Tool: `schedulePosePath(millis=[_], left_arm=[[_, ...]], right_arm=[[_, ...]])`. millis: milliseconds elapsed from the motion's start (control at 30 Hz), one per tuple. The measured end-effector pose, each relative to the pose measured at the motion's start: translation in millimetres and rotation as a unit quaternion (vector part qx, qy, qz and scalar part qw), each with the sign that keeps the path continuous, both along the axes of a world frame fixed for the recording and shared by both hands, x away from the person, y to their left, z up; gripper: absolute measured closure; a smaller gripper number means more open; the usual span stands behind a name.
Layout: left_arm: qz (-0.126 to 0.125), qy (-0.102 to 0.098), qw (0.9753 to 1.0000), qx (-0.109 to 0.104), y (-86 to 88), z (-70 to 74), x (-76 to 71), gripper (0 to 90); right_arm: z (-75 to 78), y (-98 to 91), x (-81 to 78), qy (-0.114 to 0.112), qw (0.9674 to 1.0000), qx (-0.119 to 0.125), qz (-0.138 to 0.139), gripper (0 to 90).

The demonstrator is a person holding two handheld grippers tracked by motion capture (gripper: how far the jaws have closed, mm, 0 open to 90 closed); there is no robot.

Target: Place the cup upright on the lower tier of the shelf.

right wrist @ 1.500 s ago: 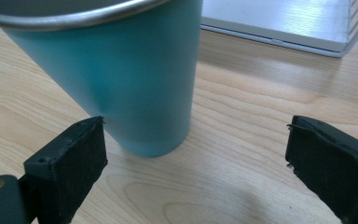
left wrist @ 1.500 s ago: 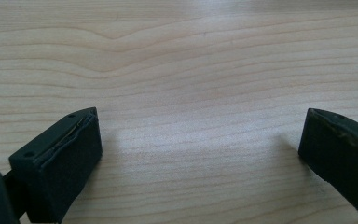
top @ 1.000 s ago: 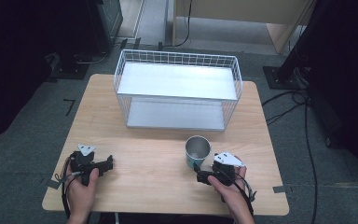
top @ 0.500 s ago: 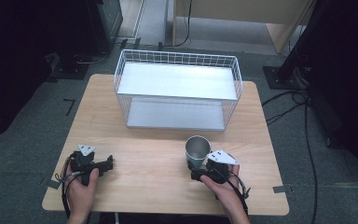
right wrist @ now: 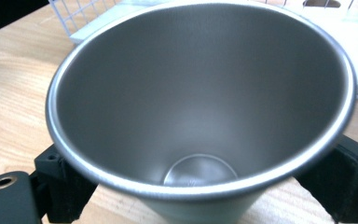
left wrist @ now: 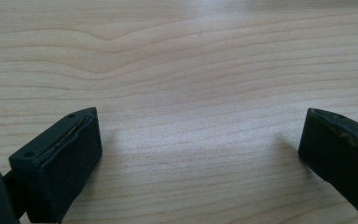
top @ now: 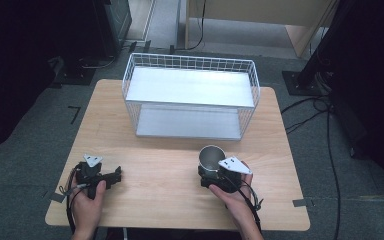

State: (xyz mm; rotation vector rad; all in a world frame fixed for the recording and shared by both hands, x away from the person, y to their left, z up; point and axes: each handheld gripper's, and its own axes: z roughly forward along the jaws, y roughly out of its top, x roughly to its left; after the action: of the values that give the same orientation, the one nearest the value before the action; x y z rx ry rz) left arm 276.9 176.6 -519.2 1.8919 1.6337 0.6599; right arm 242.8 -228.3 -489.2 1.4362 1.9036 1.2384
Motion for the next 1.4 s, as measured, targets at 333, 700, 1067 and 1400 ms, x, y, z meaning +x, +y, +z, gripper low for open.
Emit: schedulePosePath(millis=[333,700,1067,1400], left_arm=[[0.0,0.0,1.0,0.0,0.0,0.0,0.0,0.0],[0.0,0.0,1.0,0.0,0.0,0.0,0.0,0.0],[0.0,0.0,1.0,0.0,0.0,0.0,0.0,0.0],[0.0,0.0,1.0,0.0,0.0,0.0,0.0,0.0]], right_arm=[[-1.1,4.3,4.9,-0.02,0.9997,0.007,-0.014,8.6],[1.3,6.1,5.6,-0.056,0.9979,0.011,-0.032,13.5],[14.1,4.1,4.2,-0.095,0.9948,0.02,-0.033,13.6],[31.1,5.7,7.4,-0.119,0.9921,0.025,-0.032,13.7]])
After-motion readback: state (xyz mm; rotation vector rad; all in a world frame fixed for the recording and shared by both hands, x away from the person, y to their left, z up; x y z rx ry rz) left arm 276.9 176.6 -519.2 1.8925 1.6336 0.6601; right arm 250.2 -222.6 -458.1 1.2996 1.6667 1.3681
